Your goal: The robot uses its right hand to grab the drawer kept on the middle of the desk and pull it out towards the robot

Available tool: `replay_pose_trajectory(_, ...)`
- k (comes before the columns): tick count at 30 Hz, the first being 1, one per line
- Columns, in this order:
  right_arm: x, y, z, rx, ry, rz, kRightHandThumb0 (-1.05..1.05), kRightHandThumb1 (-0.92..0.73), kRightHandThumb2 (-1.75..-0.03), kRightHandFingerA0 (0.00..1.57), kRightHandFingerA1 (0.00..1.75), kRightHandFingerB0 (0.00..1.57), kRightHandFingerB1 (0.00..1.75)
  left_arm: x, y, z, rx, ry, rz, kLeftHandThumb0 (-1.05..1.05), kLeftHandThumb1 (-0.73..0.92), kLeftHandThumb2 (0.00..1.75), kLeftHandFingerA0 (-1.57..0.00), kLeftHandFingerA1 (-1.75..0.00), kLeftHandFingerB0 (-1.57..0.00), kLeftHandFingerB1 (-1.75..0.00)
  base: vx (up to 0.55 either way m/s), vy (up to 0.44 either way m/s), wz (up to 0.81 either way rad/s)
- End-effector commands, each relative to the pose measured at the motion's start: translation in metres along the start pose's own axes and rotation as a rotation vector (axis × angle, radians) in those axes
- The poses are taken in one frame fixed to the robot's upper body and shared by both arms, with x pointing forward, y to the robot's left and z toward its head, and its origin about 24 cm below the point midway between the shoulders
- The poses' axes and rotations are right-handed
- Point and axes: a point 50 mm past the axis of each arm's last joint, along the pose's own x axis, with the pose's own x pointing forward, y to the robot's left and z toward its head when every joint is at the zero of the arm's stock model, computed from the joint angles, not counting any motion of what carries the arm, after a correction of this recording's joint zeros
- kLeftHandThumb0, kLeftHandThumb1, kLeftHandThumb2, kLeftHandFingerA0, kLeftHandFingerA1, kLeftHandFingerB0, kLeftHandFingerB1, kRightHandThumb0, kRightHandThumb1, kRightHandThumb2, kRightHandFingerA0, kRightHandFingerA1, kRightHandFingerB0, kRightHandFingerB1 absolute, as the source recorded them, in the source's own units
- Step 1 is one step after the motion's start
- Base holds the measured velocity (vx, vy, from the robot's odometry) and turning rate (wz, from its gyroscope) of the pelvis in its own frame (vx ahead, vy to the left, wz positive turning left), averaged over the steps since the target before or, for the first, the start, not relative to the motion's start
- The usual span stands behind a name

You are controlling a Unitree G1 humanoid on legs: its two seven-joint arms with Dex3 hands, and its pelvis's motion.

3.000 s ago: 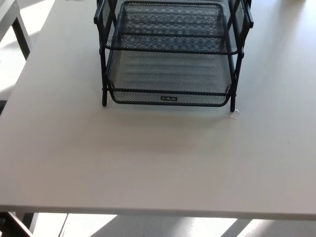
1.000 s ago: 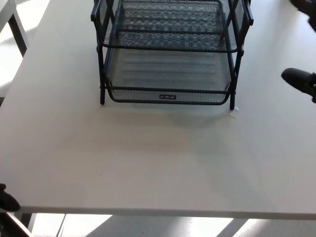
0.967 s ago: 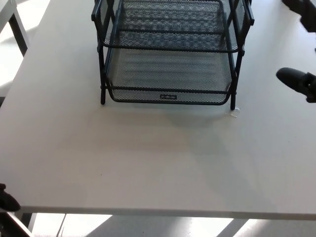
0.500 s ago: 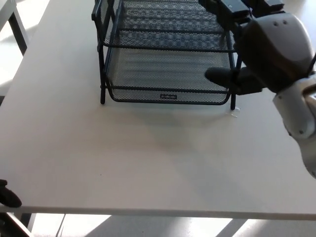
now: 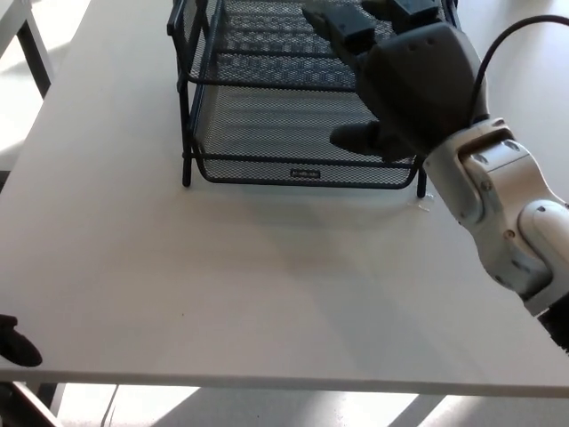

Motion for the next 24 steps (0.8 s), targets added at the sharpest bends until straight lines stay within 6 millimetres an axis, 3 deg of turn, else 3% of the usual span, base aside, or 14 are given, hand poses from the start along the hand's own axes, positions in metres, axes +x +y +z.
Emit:
replay_pose_trajectory(1,0.014,0.007,-0.009,-0.086,0.018,-0.043,-0.71,-0.4,-0.79,0.15,0.53,0.05,0.34,0.003,0.002,0.003,0.032,-0.032,-0.02,-0.29,0.54,0.57,-0.81,-0.9,-0.82,-0.62,0.0,0.0,0.0)
replay_pose_trajectory(2,0.015,0.009,-0.011,-0.095,0.029,-0.043,-0.71,-0.5,-0.56,0.19,0.47,0.07,0.32,0.004,0.002,0.003,0.032,-0.033,-0.023,-0.29,0.55,0.57,-0.81,-0.9,-0.83,-0.62,0.0,0.0,0.0)
replay_pose_trajectory(5,0.018,0.013,-0.014,-0.142,0.048,-0.032,-0.72,-0.52,-0.56,0.16,0.47,0.04,0.31,0.004,0.002,0.004,0.039,-0.041,-0.02,-0.29,0.54,0.56,-0.82,-0.9,-0.83,-0.62,0.0,0.0,0.0)
replay_pose_trajectory(6,0.021,0.017,-0.017,-0.167,0.071,-0.029,-0.39,-0.23,-0.87,0.0,0.51,0.0,0.53,0.004,0.002,0.004,0.037,-0.046,-0.016,-0.29,0.53,0.57,-0.84,-0.9,-0.83,-0.63,0.0,0.0,0.0)
replay_pose_trajectory(7,0.021,0.018,-0.018,-0.177,0.087,-0.034,-0.69,-0.51,-0.56,0.15,0.48,0.05,0.31,0.003,0.001,0.004,0.035,-0.05,-0.019,-0.29,0.53,0.57,-0.84,-0.9,-0.83,-0.62,0.0,0.0,0.0)
replay_pose_trajectory(9,0.023,0.02,-0.023,-0.197,0.101,-0.049,-0.72,-0.42,-0.8,0.16,0.55,0.03,0.38,0.004,0.001,0.004,0.025,-0.03,-0.025,-0.31,0.54,0.57,-0.82,-0.89,-0.82,-0.61,0.0,0.0,0.0)
replay_pose_trajectory(13,0.027,0.018,-0.029,-0.204,0.098,-0.072,-0.69,-0.42,-0.82,0.2,0.6,0.03,0.44,0.006,0.005,0.005,0.04,-0.047,-0.019,-0.29,0.54,0.56,-0.81,-0.92,-0.82,-0.63,0.0,0.0,0.0)
replay_pose_trajectory(15,0.028,0.017,-0.032,-0.208,0.088,-0.077,-0.63,-0.53,-0.56,0.3,0.61,0.1,0.43,0.007,0.007,0.007,0.047,-0.055,-0.018,-0.29,0.54,0.57,-0.83,-0.92,-0.83,-0.63,0.0,0.0,0.0)
replay_pose_trajectory(17,0.028,0.017,-0.034,-0.214,0.091,-0.077,-0.67,-0.4,-0.79,0.35,0.66,0.08,0.5,0.008,0.009,0.007,0.052,-0.054,-0.021,-0.29,0.54,0.57,-0.81,-0.91,-0.82,-0.62,0.0,0.0,0.0)
replay_pose_trajectory(19,0.028,0.018,-0.036,-0.271,0.071,-0.073,-0.61,-0.51,-0.56,0.56,0.78,0.18,0.47,0.01,0.01,0.007,0.06,-0.061,-0.019,-0.28,0.54,0.56,-0.82,-0.89,-0.83,-0.61,0.0,0.0,0.0)
replay_pose_trajectory(20,0.027,0.018,-0.037,-0.277,0.072,-0.075,-0.68,-0.42,-0.79,0.62,0.81,0.18,0.53,0.011,0.011,0.008,0.061,-0.065,-0.017,-0.28,0.54,0.56,-0.82,-0.9,-0.83,-0.62,0.0,0.0,0.0)
replay_pose_trajectory(22,0.026,0.02,-0.039,-0.272,0.06,-0.078,-0.56,-0.5,-0.55,0.73,0.92,0.3,0.46,0.012,0.012,0.008,0.063,-0.069,-0.02,-0.28,0.54,0.57,-0.82,-0.91,-0.83,-0.62,0.0,0.0,0.0)
replay_pose_trajectory(23,0.025,0.02,-0.039,-0.281,0.034,-0.109,-0.57,-0.37,-0.79,0.87,1.03,0.34,0.57,0.012,0.013,0.008,0.067,-0.074,-0.015,-0.28,0.54,0.56,-0.83,-0.9,-0.84,-0.61,0.0,0.0,0.0)
replay_pose_trajectory(24,0.025,0.019,-0.04,-0.286,0.028,-0.126,-0.57,-0.37,-0.79,0.87,1.03,0.34,0.57,0.013,0.015,0.009,0.071,-0.078,-0.009,-0.28,0.54,0.56,-0.83,-0.9,-0.84,-0.61,0.0,0.0,0.0)
